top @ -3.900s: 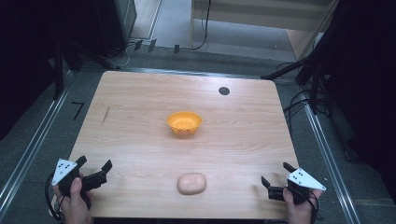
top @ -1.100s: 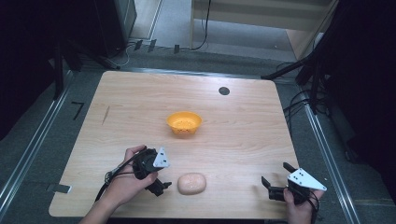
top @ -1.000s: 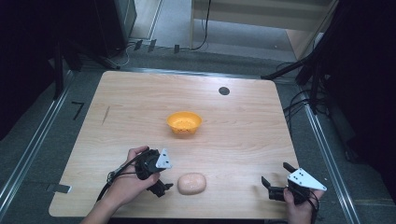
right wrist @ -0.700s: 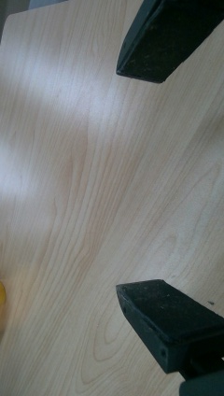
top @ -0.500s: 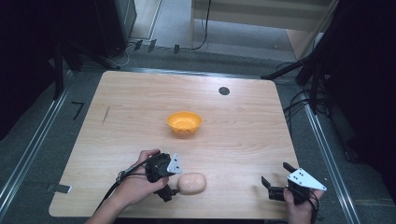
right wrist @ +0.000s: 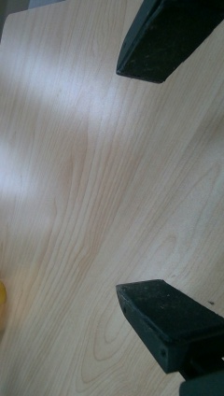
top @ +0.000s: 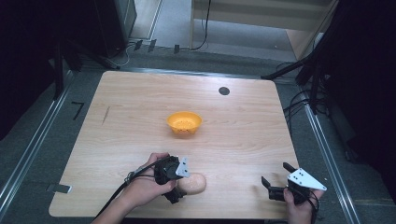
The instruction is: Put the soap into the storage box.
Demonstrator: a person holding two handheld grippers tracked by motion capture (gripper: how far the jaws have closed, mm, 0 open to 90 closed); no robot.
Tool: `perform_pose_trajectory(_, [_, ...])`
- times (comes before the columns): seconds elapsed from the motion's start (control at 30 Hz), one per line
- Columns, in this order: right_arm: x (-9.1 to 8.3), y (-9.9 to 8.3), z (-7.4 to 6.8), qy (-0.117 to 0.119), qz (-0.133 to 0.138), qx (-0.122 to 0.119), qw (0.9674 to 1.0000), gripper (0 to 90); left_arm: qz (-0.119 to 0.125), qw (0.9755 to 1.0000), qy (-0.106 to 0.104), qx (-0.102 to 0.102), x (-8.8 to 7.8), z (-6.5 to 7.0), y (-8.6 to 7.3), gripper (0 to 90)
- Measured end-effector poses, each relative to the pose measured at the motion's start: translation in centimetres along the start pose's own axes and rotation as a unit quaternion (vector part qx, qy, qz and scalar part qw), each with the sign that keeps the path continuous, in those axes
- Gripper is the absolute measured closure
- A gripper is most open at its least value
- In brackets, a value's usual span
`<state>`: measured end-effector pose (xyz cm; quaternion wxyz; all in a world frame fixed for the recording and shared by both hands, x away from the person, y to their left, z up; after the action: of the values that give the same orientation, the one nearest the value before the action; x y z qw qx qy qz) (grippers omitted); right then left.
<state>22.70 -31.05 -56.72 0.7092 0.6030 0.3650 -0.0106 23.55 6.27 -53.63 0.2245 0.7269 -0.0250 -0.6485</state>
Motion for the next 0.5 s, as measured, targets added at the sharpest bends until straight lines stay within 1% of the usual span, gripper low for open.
perform_pose_trajectory(0.23, [0.0, 0.0, 0.0, 0.000, 0.000, 0.000, 1.0000, 0.0, -0.006, 0.9999, -0.006, 0.009, 0.5, 0.2, 0.4, 7.6])
perform_pose_trajectory(0.33, [0.0, 0.0, 0.0, 0.000, 0.000, 0.000, 1.0000, 0.0, -0.008, 0.9999, -0.004, 0.011, 0.6, 0.2, 0.7, 13.7])
perform_pose_trajectory(0.37, [0.0, 0.0, 0.0, 0.000, 0.000, 0.001, 1.0000, 0.0, -0.011, 0.9998, -0.004, 0.017, 0.6, 0.2, 1.0, 14.1])
perform_pose_trajectory(0.5, [0.0, 0.0, 0.0, 0.001, 0.000, 0.002, 1.0000, 0.0, -0.011, 0.9997, -0.008, 0.020, 0.7, 0.4, 1.5, 14.6])
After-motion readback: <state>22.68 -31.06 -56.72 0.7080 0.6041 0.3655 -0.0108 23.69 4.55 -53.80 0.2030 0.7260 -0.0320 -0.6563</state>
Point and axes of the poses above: each handheld gripper's, and its own axes: x roughly forward along the jaws, y roughly out of its top, z roughly to its right, the point moved 4 cm from there along x, roughly forward along the jaws, and after that the axes turned 5 degrees about -z, right-handed, at the moved point
